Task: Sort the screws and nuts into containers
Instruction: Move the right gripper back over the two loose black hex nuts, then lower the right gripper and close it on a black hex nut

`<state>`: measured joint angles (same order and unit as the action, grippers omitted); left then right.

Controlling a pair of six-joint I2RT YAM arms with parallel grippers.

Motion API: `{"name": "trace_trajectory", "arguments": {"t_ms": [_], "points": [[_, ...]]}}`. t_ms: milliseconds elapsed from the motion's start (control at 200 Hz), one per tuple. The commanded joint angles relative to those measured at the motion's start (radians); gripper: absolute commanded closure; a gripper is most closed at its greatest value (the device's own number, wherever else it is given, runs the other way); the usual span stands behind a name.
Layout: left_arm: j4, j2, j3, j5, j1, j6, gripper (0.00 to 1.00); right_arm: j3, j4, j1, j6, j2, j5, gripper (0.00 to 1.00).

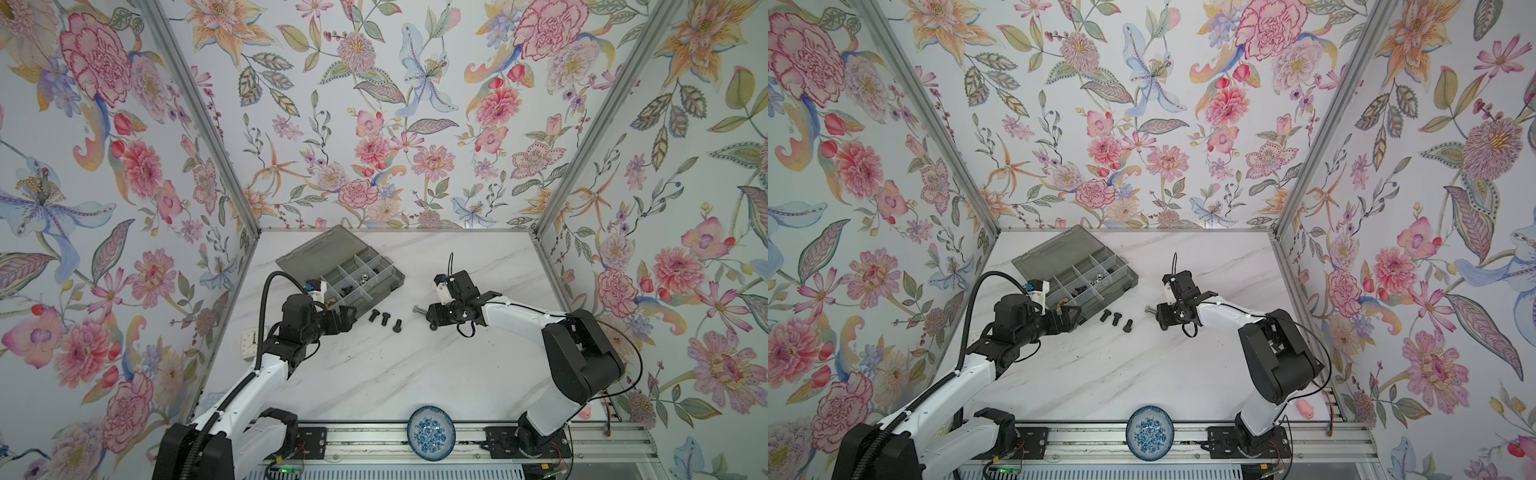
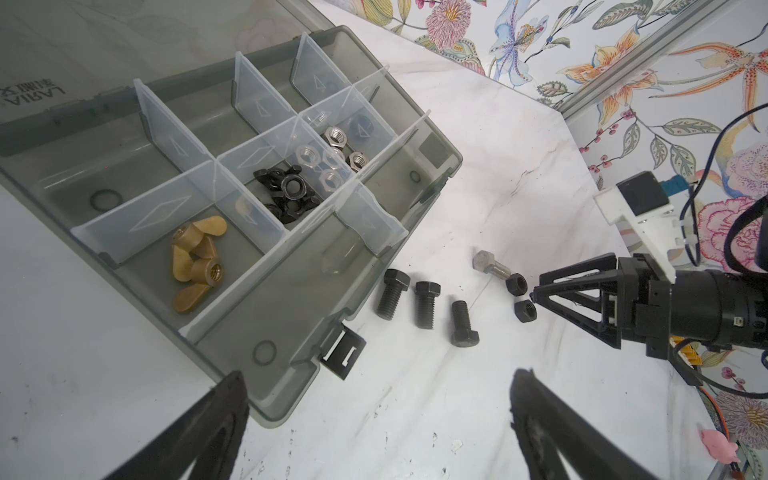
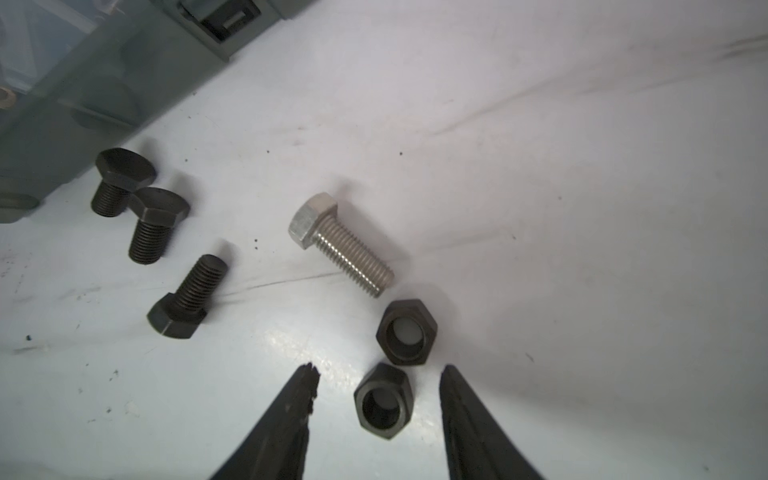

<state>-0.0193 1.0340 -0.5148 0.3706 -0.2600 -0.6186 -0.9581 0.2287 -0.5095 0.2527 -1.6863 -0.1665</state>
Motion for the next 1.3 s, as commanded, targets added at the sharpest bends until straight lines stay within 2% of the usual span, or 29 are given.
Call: {"name": "trace_trajectory", "arguments": {"t_ms": [0,370,600,1296], "points": [[0.021,-0.011,-0.008,0.004,0.010,-0.012,0.01,0.019,0.014,-0.011,0.048,0.028,0.025,0.48],[0.021,-0.013,-0.004,0.002,0.010,-0.012,0.01,0.037,0.021,-0.065,0.090,0.000,0.108,0.48],[0.020,-0.010,-0.004,0.003,0.011,-0.009,0.01,0.031,0.029,-0.081,0.092,-0.023,0.130,0.52],[0.023,-0.005,-0.003,-0.003,0.011,-0.004,0.01,0.025,0.048,-0.086,-0.030,-0.059,0.128,0.54]]}}
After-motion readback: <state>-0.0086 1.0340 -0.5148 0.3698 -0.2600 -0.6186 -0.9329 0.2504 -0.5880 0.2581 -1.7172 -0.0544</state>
